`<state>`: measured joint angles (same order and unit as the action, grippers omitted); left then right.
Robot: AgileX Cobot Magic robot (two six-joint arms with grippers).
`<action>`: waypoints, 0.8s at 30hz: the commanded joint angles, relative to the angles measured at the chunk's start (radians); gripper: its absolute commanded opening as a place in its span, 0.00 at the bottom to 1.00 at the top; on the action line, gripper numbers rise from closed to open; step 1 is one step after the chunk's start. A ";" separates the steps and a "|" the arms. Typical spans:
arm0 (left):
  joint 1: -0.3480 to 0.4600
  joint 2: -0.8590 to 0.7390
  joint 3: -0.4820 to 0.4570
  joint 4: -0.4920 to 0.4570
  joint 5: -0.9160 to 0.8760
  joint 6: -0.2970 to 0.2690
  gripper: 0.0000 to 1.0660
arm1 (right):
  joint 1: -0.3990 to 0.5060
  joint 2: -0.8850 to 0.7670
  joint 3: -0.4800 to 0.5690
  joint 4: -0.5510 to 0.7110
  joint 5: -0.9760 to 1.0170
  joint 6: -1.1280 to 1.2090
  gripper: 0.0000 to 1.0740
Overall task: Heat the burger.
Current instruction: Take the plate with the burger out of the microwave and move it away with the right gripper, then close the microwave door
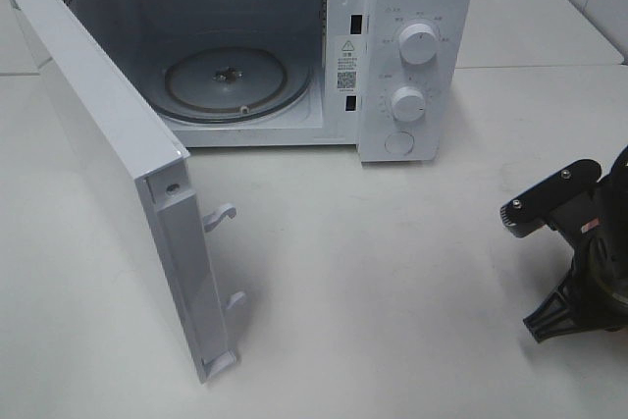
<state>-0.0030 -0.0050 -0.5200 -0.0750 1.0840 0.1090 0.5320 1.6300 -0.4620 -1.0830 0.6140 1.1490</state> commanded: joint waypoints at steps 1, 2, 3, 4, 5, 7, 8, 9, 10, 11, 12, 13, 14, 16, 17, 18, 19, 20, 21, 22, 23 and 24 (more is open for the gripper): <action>-0.001 -0.006 0.003 -0.001 -0.012 -0.003 0.95 | -0.004 -0.006 -0.006 0.002 0.029 -0.004 0.30; -0.001 -0.006 0.003 -0.001 -0.012 -0.003 0.95 | -0.002 -0.018 -0.007 0.035 0.030 -0.025 0.40; -0.001 -0.006 0.003 -0.001 -0.012 -0.003 0.95 | -0.002 -0.040 -0.009 0.071 0.030 -0.060 0.49; -0.001 -0.006 0.003 -0.001 -0.012 -0.003 0.95 | -0.002 -0.040 -0.009 0.071 0.030 -0.060 0.49; -0.001 -0.006 0.003 -0.001 -0.012 -0.003 0.95 | -0.002 -0.050 -0.009 0.089 0.030 -0.077 0.51; -0.001 -0.006 0.003 -0.001 -0.012 -0.003 0.95 | -0.002 -0.081 -0.017 0.135 0.033 -0.121 0.56; -0.001 -0.006 0.003 -0.001 -0.012 -0.003 0.95 | -0.002 -0.124 -0.027 0.191 0.036 -0.172 0.59; -0.001 -0.006 0.003 -0.001 -0.012 -0.003 0.95 | -0.002 -0.124 -0.027 0.191 0.036 -0.172 0.59; -0.001 -0.006 0.003 -0.001 -0.012 -0.003 0.95 | -0.002 -0.148 -0.033 0.224 0.036 -0.206 0.60; -0.001 -0.006 0.003 -0.001 -0.012 -0.003 0.95 | -0.002 -0.196 -0.047 0.297 0.037 -0.290 0.60; -0.001 -0.006 0.003 -0.001 -0.012 -0.003 0.95 | -0.002 -0.196 -0.047 0.297 0.037 -0.290 0.60; -0.001 -0.006 0.003 -0.001 -0.012 -0.003 0.95 | -0.002 -0.250 -0.064 0.395 0.037 -0.400 0.60; -0.001 -0.006 0.003 -0.001 -0.012 -0.003 0.95 | -0.002 -0.250 -0.064 0.395 0.037 -0.400 0.60; -0.001 -0.006 0.003 -0.001 -0.012 -0.003 0.95 | -0.002 -0.330 -0.089 0.547 0.040 -0.589 0.61; -0.001 -0.006 0.003 -0.001 -0.012 -0.003 0.95 | -0.002 -0.330 -0.089 0.547 0.040 -0.589 0.61; -0.001 -0.006 0.003 -0.001 -0.012 -0.003 0.95 | -0.002 -0.389 -0.106 0.669 0.047 -0.741 0.64; -0.001 -0.006 0.003 -0.001 -0.012 -0.003 0.95 | -0.002 -0.389 -0.106 0.669 0.047 -0.741 0.64; -0.001 -0.006 0.003 -0.001 -0.012 -0.003 0.95 | -0.002 -0.438 -0.122 0.777 0.067 -0.858 0.68; -0.001 -0.006 0.003 -0.001 -0.012 -0.003 0.95 | -0.002 -0.438 -0.122 0.777 0.067 -0.858 0.68; -0.001 -0.006 0.003 -0.001 -0.012 -0.003 0.95 | -0.002 -0.461 -0.129 0.815 0.075 -0.895 0.69; -0.001 -0.006 0.003 -0.001 -0.012 -0.003 0.95 | -0.002 -0.514 -0.147 0.893 0.110 -0.960 0.74; -0.001 -0.006 0.003 -0.001 -0.012 -0.003 0.95 | -0.002 -0.514 -0.147 0.893 0.110 -0.960 0.74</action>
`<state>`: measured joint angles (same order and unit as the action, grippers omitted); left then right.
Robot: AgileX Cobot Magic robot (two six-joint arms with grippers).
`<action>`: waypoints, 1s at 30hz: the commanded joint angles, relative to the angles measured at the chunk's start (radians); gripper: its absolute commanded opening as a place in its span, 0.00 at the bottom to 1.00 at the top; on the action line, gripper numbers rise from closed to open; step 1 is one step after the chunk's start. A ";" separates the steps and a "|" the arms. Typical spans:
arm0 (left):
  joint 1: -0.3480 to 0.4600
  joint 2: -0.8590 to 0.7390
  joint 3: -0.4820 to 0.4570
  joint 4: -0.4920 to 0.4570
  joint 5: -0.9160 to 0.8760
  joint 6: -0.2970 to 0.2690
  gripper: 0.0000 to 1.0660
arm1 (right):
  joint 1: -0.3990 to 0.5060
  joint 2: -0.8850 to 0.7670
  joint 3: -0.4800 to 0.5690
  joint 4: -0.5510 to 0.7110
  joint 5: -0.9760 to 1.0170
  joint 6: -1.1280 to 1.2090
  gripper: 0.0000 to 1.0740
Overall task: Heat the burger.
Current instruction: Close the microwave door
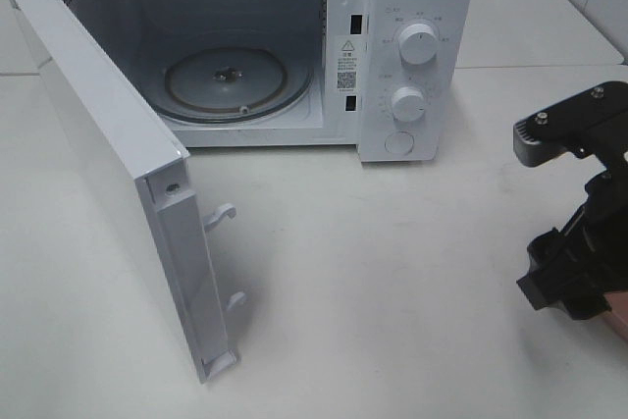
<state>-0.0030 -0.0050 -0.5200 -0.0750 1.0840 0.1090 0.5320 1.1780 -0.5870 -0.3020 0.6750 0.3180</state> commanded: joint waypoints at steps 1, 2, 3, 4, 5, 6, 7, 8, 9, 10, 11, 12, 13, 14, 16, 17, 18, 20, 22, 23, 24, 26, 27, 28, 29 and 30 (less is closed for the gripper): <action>-0.001 -0.006 0.003 -0.001 -0.012 -0.003 0.95 | -0.002 -0.109 -0.040 0.157 0.098 -0.158 0.75; -0.001 -0.006 0.003 -0.001 -0.012 -0.003 0.95 | -0.002 -0.133 -0.044 0.168 0.120 -0.162 0.75; -0.001 -0.006 0.003 -0.001 -0.012 -0.003 0.95 | -0.002 -0.133 -0.044 0.168 0.120 -0.162 0.75; -0.001 -0.006 0.003 -0.001 -0.012 -0.003 0.95 | -0.002 -0.184 -0.055 0.176 0.179 -0.162 0.75; -0.001 -0.006 0.003 -0.001 -0.012 -0.003 0.95 | -0.002 -0.184 -0.055 0.176 0.179 -0.162 0.75; -0.001 -0.006 0.003 -0.001 -0.012 -0.003 0.95 | -0.002 -0.233 -0.063 0.176 0.232 -0.162 0.74; -0.001 -0.006 0.003 -0.001 -0.012 -0.003 0.95 | -0.002 -0.255 -0.064 0.176 0.256 -0.162 0.74; -0.001 -0.006 0.003 -0.001 -0.012 -0.003 0.95 | -0.002 -0.255 -0.064 0.176 0.256 -0.162 0.74; -0.001 -0.006 0.003 -0.001 -0.012 -0.003 0.95 | -0.002 -0.312 -0.064 0.176 0.293 -0.163 0.74; -0.001 -0.006 0.003 -0.001 -0.012 -0.003 0.95 | -0.002 -0.312 -0.064 0.176 0.293 -0.163 0.74; -0.001 -0.006 0.003 -0.001 -0.012 -0.003 0.95 | -0.002 -0.368 -0.064 0.176 0.324 -0.164 0.73; -0.001 -0.006 0.003 -0.001 -0.012 -0.003 0.95 | -0.002 -0.390 -0.064 0.176 0.336 -0.164 0.73; -0.001 -0.006 0.003 -0.001 -0.012 -0.003 0.95 | -0.002 -0.390 -0.064 0.176 0.336 -0.164 0.73; -0.001 -0.006 0.003 -0.001 -0.012 -0.003 0.95 | -0.002 -0.442 -0.064 0.176 0.361 -0.164 0.73; -0.001 -0.006 0.003 -0.001 -0.012 -0.003 0.95 | -0.002 -0.460 -0.064 0.176 0.372 -0.164 0.73; -0.001 -0.006 0.003 -0.001 -0.012 -0.003 0.95 | -0.002 -0.504 -0.064 0.176 0.388 -0.164 0.72; -0.001 -0.006 0.003 -0.001 -0.012 -0.003 0.95 | -0.002 -0.504 -0.064 0.176 0.388 -0.164 0.72; -0.001 -0.006 0.003 -0.001 -0.012 -0.003 0.95 | -0.002 -0.557 -0.062 0.175 0.410 -0.159 0.72; -0.001 -0.006 0.003 -0.001 -0.012 -0.003 0.95 | -0.002 -0.598 -0.062 0.174 0.420 -0.157 0.71; -0.001 -0.006 0.003 -0.001 -0.012 -0.003 0.95 | -0.002 -0.598 -0.062 0.174 0.420 -0.157 0.71; -0.001 -0.006 0.003 -0.001 -0.012 -0.003 0.95 | -0.009 -0.642 -0.062 0.172 0.424 -0.157 0.71; -0.001 -0.006 0.003 -0.001 -0.012 -0.003 0.95 | -0.018 -0.657 -0.062 0.172 0.424 -0.157 0.71; -0.001 -0.006 0.003 -0.001 -0.012 -0.003 0.95 | -0.052 -0.692 -0.060 0.172 0.424 -0.158 0.71; -0.001 -0.006 0.003 -0.001 -0.012 -0.003 0.95 | -0.052 -0.692 -0.060 0.172 0.424 -0.158 0.71; -0.001 -0.006 0.003 -0.001 -0.012 -0.003 0.95 | -0.104 -0.722 -0.053 0.174 0.423 -0.171 0.71; -0.001 -0.006 0.003 -0.001 -0.012 -0.003 0.95 | -0.132 -0.735 -0.048 0.178 0.423 -0.178 0.71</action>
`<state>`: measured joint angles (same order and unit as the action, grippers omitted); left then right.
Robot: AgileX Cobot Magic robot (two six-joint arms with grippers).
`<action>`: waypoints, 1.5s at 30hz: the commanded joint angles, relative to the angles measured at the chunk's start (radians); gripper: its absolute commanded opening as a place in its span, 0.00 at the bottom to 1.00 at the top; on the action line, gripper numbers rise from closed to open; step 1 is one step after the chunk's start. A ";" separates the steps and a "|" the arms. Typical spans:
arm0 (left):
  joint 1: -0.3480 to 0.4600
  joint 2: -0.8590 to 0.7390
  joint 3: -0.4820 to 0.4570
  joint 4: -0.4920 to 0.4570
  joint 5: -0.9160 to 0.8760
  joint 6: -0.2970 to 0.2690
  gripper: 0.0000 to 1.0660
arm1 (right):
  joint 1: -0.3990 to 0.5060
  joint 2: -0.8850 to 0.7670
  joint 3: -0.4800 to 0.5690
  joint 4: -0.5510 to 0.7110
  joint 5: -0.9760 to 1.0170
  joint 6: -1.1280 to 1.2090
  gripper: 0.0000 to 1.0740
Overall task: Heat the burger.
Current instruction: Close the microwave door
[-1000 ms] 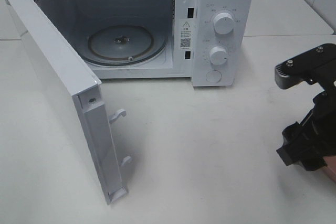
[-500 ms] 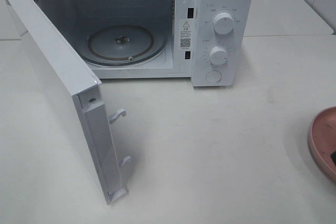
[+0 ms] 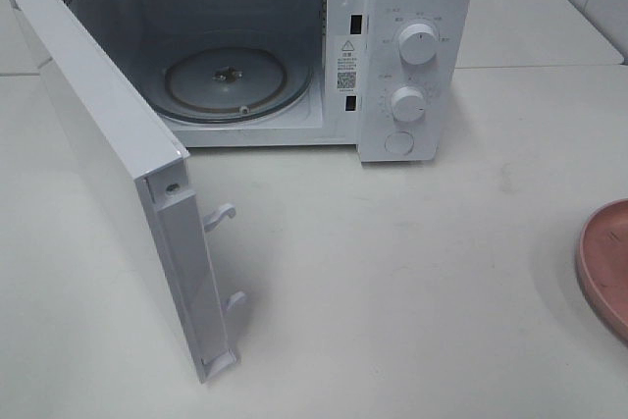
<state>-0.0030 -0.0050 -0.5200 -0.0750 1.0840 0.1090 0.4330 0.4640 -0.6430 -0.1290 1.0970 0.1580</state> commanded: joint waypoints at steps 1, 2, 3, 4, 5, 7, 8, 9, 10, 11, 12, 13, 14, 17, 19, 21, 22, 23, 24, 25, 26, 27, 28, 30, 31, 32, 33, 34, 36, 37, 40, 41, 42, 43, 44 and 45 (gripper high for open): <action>-0.001 -0.006 0.003 -0.001 -0.012 -0.003 0.95 | -0.033 -0.021 0.008 0.005 0.001 -0.018 0.71; -0.001 -0.006 0.003 -0.001 -0.012 -0.003 0.95 | -0.079 -0.050 0.029 0.011 -0.001 -0.033 0.71; -0.001 -0.006 0.003 -0.001 -0.012 -0.003 0.95 | -0.079 -0.050 0.029 0.011 -0.001 -0.033 0.71; -0.001 -0.006 0.003 -0.001 -0.012 -0.003 0.95 | -0.120 -0.083 0.053 0.015 -0.003 -0.048 0.71; -0.001 -0.006 0.003 -0.001 -0.012 -0.003 0.95 | -0.133 -0.100 0.064 0.017 -0.003 -0.055 0.71; -0.001 -0.006 0.003 -0.001 -0.012 -0.003 0.95 | -0.160 -0.133 0.086 0.017 -0.007 -0.062 0.71; -0.001 -0.006 0.003 -0.001 -0.012 -0.003 0.95 | -0.183 -0.172 0.106 0.018 -0.023 -0.065 0.71; -0.001 -0.006 0.003 -0.001 -0.012 -0.003 0.95 | -0.183 -0.172 0.106 0.018 -0.023 -0.065 0.71; -0.001 -0.006 0.003 -0.001 -0.012 -0.003 0.95 | -0.191 -0.188 0.105 0.018 -0.041 -0.065 0.71; -0.001 -0.006 0.003 -0.001 -0.012 -0.003 0.95 | -0.191 -0.188 0.105 0.018 -0.041 -0.065 0.71; -0.001 -0.006 0.003 -0.001 -0.012 -0.003 0.95 | -0.206 -0.232 0.113 0.017 -0.067 -0.065 0.71; -0.001 -0.006 0.003 -0.001 -0.012 -0.003 0.95 | -0.220 -0.274 0.137 0.018 -0.097 -0.065 0.71; -0.001 -0.006 0.003 -0.001 -0.012 -0.003 0.95 | -0.220 -0.274 0.137 0.018 -0.097 -0.065 0.71; -0.001 -0.006 0.003 -0.001 -0.012 -0.003 0.95 | -0.232 -0.321 0.140 0.028 -0.101 -0.080 0.71; -0.001 -0.006 0.003 -0.001 -0.012 -0.003 0.95 | -0.232 -0.355 0.140 0.041 -0.101 -0.099 0.71; -0.001 -0.006 0.003 -0.001 -0.012 -0.003 0.95 | -0.232 -0.406 0.140 0.051 -0.102 -0.114 0.71; -0.001 -0.006 0.003 -0.001 -0.012 -0.003 0.95 | -0.232 -0.406 0.140 0.051 -0.102 -0.114 0.71; -0.001 -0.006 0.003 -0.001 -0.012 -0.003 0.95 | -0.232 -0.425 0.140 0.051 -0.102 -0.114 0.71; -0.001 -0.006 0.003 -0.001 -0.012 -0.003 0.95 | -0.232 -0.459 0.140 0.051 -0.102 -0.114 0.71; -0.001 -0.006 0.003 -0.001 -0.012 -0.003 0.95 | -0.232 -0.459 0.140 0.051 -0.102 -0.114 0.71; -0.001 -0.006 0.003 -0.001 -0.012 -0.003 0.95 | -0.232 -0.479 0.140 0.051 -0.102 -0.114 0.70; -0.001 -0.006 0.003 -0.001 -0.012 -0.003 0.95 | -0.232 -0.479 0.140 0.051 -0.102 -0.114 0.70; -0.001 -0.006 0.003 -0.001 -0.012 -0.003 0.95 | -0.232 -0.497 0.140 0.051 -0.102 -0.113 0.70; -0.001 -0.006 0.003 -0.001 -0.012 -0.003 0.95 | -0.231 -0.490 0.140 0.053 -0.102 -0.113 0.70; -0.001 -0.005 0.003 -0.001 -0.012 -0.003 0.95 | -0.231 -0.490 0.140 0.053 -0.102 -0.113 0.70; -0.001 -0.005 0.003 -0.001 -0.012 -0.003 0.95 | -0.231 -0.490 0.140 0.053 -0.102 -0.111 0.70; -0.001 -0.005 0.003 -0.001 -0.012 -0.003 0.95 | -0.231 -0.490 0.140 0.053 -0.102 -0.111 0.70; -0.001 -0.005 0.003 -0.001 -0.012 -0.003 0.95 | -0.231 -0.489 0.140 0.053 -0.102 -0.111 0.70; -0.001 -0.005 0.003 -0.001 -0.012 -0.003 0.95 | -0.231 -0.489 0.140 0.053 -0.102 -0.111 0.70; -0.001 -0.005 0.003 -0.001 -0.012 -0.003 0.95 | -0.231 -0.487 0.140 0.053 -0.102 -0.111 0.70; -0.001 -0.005 0.003 -0.001 -0.012 -0.003 0.95 | -0.231 -0.487 0.140 0.053 -0.102 -0.112 0.70; -0.001 -0.005 0.003 -0.001 -0.012 -0.003 0.95 | -0.231 -0.487 0.140 0.053 -0.102 -0.112 0.70; -0.001 -0.005 0.003 -0.001 -0.012 -0.003 0.95 | -0.231 -0.487 0.140 0.053 -0.102 -0.112 0.70; -0.001 -0.005 0.003 -0.001 -0.012 -0.003 0.95 | -0.231 -0.487 0.140 0.053 -0.102 -0.112 0.70; -0.001 -0.005 0.003 -0.001 -0.012 -0.003 0.95 | -0.231 -0.487 0.140 0.053 -0.102 -0.112 0.70; -0.001 -0.005 0.003 -0.001 -0.012 -0.003 0.95 | -0.231 -0.487 0.140 0.053 -0.102 -0.112 0.70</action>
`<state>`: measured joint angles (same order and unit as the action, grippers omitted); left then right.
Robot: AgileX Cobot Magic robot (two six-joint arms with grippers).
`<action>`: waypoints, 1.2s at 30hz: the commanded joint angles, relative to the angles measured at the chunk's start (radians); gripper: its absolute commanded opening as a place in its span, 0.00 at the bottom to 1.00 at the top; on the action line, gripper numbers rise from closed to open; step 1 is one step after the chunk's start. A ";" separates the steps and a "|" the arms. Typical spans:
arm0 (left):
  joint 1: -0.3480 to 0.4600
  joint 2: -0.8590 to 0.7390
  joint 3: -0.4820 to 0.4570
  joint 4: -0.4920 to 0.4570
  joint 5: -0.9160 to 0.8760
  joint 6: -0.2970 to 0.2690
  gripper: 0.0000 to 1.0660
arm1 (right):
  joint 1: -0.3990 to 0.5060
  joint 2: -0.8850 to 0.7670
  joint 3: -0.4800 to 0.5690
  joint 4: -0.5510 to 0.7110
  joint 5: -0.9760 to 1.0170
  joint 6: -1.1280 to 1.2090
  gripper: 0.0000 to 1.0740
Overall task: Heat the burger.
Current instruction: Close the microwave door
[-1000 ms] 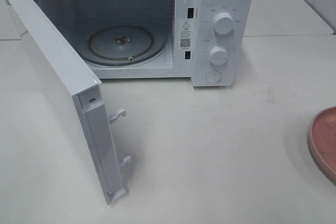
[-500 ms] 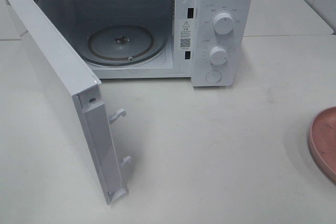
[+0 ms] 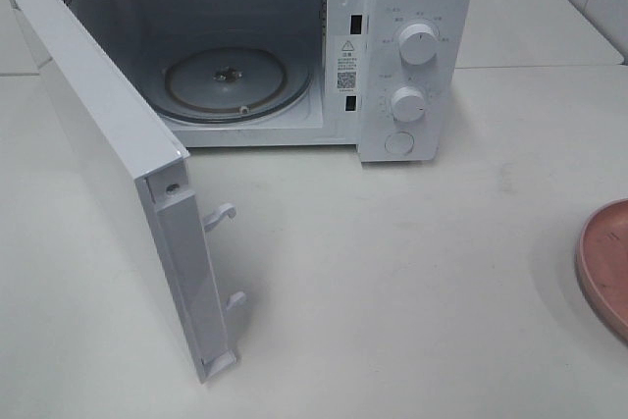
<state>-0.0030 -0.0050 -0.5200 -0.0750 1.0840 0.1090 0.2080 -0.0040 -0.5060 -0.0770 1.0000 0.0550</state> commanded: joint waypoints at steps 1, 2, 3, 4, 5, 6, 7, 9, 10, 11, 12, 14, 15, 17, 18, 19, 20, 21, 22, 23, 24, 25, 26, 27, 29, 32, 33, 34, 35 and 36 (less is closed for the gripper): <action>-0.001 -0.005 0.003 -0.001 -0.012 -0.003 0.95 | -0.006 -0.019 0.003 0.001 -0.005 -0.009 0.70; -0.001 -0.005 0.003 -0.001 -0.012 -0.003 0.95 | -0.006 -0.019 0.003 0.001 -0.005 -0.009 0.70; -0.001 -0.005 0.003 -0.001 -0.012 -0.003 0.95 | -0.006 -0.019 0.003 0.001 -0.005 -0.009 0.70; -0.001 -0.005 0.003 -0.001 -0.012 -0.003 0.95 | -0.006 -0.019 0.003 0.001 -0.005 -0.009 0.70; -0.001 -0.005 0.003 -0.001 -0.012 -0.003 0.95 | -0.006 -0.019 0.003 0.001 -0.005 -0.009 0.70; -0.001 -0.005 0.003 -0.001 -0.012 -0.003 0.95 | -0.006 -0.021 0.003 0.001 -0.005 -0.009 0.70; -0.001 -0.005 0.003 -0.001 -0.012 -0.003 0.95 | -0.006 -0.021 0.003 0.001 -0.005 -0.009 0.70; -0.001 -0.005 0.003 -0.001 -0.012 -0.003 0.95 | -0.006 -0.028 0.003 0.001 -0.005 -0.009 0.70; -0.001 -0.005 0.003 -0.001 -0.012 -0.003 0.95 | -0.006 -0.028 0.003 0.001 -0.005 -0.009 0.70; -0.001 -0.005 0.003 -0.001 -0.012 -0.003 0.95 | -0.006 -0.028 0.003 0.001 -0.005 -0.009 0.70; -0.001 -0.005 0.003 -0.001 -0.012 -0.003 0.95 | -0.006 -0.028 0.003 0.001 -0.005 -0.009 0.70; -0.001 -0.005 0.003 -0.001 -0.012 -0.003 0.95 | -0.006 -0.028 0.003 0.001 -0.005 -0.010 0.70; -0.001 -0.005 0.003 -0.001 -0.012 -0.003 0.95 | -0.006 -0.028 0.003 0.001 -0.005 -0.010 0.70; -0.001 -0.005 0.003 -0.001 -0.012 -0.002 0.95 | -0.006 -0.028 0.003 0.001 -0.005 -0.010 0.70; -0.001 -0.005 0.003 -0.001 -0.012 -0.002 0.95 | -0.006 -0.028 0.003 0.001 -0.005 -0.010 0.70; -0.001 -0.005 0.003 -0.002 -0.012 -0.002 0.95 | -0.006 -0.028 0.003 0.001 -0.005 -0.010 0.70; -0.001 -0.005 0.003 -0.002 -0.012 -0.002 0.95 | -0.006 -0.028 0.003 0.001 -0.005 -0.010 0.70; -0.001 -0.005 0.003 0.001 -0.013 -0.009 0.95 | -0.006 -0.028 0.003 0.001 -0.005 -0.010 0.70; -0.001 -0.005 0.003 0.003 -0.013 -0.009 0.95 | -0.006 -0.028 0.003 0.001 -0.005 -0.010 0.70; -0.001 -0.005 0.003 0.003 -0.013 -0.009 0.95 | -0.006 -0.028 0.003 0.001 -0.005 -0.010 0.70; -0.001 -0.005 0.003 0.003 -0.013 -0.010 0.95 | -0.006 -0.028 0.003 0.001 -0.005 -0.010 0.70; -0.001 -0.005 0.003 0.004 -0.013 -0.010 0.95 | -0.006 -0.028 0.003 0.001 -0.005 -0.010 0.70; -0.001 -0.005 0.003 0.004 -0.013 -0.010 0.95 | -0.006 -0.028 0.003 0.001 -0.005 -0.010 0.70; -0.001 -0.005 0.002 0.004 -0.014 -0.006 0.95 | -0.006 -0.028 0.003 0.001 -0.005 -0.010 0.70; -0.001 -0.005 -0.006 -0.008 -0.017 -0.001 0.95 | -0.006 -0.028 0.003 0.001 -0.005 -0.010 0.70; -0.001 0.010 -0.020 -0.021 -0.051 -0.001 0.94 | -0.006 -0.028 0.003 0.001 -0.005 -0.010 0.70; -0.001 0.023 -0.024 -0.021 -0.063 -0.001 0.94 | -0.006 -0.028 0.003 0.001 -0.005 -0.010 0.70; -0.001 0.023 -0.024 -0.021 -0.063 -0.001 0.94 | -0.006 -0.028 0.003 0.001 -0.005 -0.010 0.70; -0.001 0.054 -0.025 -0.021 -0.090 -0.001 0.94 | -0.006 -0.028 0.003 0.001 -0.005 -0.010 0.70; -0.001 0.054 -0.025 -0.021 -0.090 -0.001 0.94 | -0.006 -0.028 0.003 0.001 -0.005 -0.010 0.70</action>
<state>-0.0030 0.0440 -0.5380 -0.0870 1.0190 0.1090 0.2080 -0.0040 -0.5060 -0.0770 1.0000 0.0540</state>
